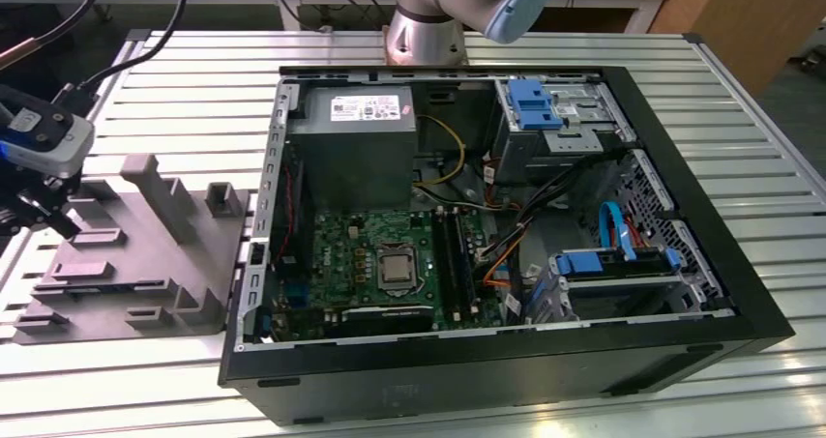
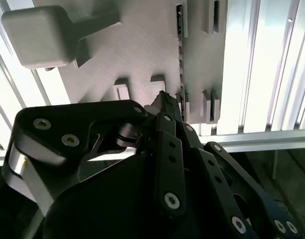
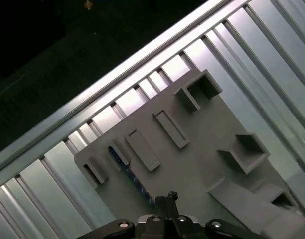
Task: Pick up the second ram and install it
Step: 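Pick up the second ram and move it above second insertion slot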
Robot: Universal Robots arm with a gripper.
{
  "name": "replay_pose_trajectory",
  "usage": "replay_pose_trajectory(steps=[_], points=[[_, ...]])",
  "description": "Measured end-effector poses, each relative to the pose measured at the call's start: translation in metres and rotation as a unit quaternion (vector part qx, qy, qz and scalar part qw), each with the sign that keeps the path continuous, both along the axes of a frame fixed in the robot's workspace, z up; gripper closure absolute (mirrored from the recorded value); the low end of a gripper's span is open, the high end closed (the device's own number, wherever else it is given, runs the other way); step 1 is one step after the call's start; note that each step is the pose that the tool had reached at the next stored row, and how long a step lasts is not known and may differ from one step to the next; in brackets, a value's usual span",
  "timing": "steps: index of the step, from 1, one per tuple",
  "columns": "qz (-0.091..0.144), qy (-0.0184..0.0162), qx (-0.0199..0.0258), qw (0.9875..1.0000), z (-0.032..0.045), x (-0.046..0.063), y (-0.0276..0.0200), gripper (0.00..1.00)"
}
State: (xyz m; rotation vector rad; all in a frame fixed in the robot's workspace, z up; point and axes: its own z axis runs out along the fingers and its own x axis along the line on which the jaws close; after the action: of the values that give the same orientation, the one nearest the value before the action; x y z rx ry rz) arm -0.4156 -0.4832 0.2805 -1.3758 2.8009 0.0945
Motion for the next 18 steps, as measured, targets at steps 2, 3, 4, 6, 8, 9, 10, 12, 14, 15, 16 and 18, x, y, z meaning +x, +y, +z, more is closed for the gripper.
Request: replay_pose_trajectory(steps=[2, 3, 4, 6, 8, 9, 10, 12, 14, 15, 16, 18], points=[[0.019, 0.0000, 0.0000, 0.9998, -0.0001, 0.0000, 0.0000, 0.90], [0.028, 0.0000, 0.0000, 0.9996, -0.0003, 0.0000, 0.0000, 0.90], [0.036, 0.0000, 0.0000, 0.9993, -0.0003, 0.0000, 0.0000, 0.90], [0.054, 0.0000, 0.0000, 0.9985, -0.0006, 0.0000, 0.0000, 0.90], [0.073, 0.0001, -0.0001, 0.9973, -0.0009, 0.0000, 0.0000, 0.90], [0.081, 0.0001, -0.0001, 0.9967, -0.0011, 0.0000, 0.0000, 0.90], [0.091, 0.0000, 0.0000, 0.9959, -0.0014, 0.0000, 0.0000, 0.90], [0.109, 0.0001, 0.0000, 0.9941, -0.0019, 0.0000, 0.0000, 0.90], [0.127, 0.0000, 0.0000, 0.9919, -0.0023, 0.0000, 0.0000, 0.90], [0.136, 0.0000, 0.0000, 0.9907, -0.0026, 0.0000, 0.0000, 0.90], [0.145, 0.0000, 0.0000, 0.9894, -0.0028, 0.0000, 0.0000, 0.90], [0.163, 0.0000, 0.0000, 0.9867, -0.0033, 0.0000, 0.0000, 0.90]])
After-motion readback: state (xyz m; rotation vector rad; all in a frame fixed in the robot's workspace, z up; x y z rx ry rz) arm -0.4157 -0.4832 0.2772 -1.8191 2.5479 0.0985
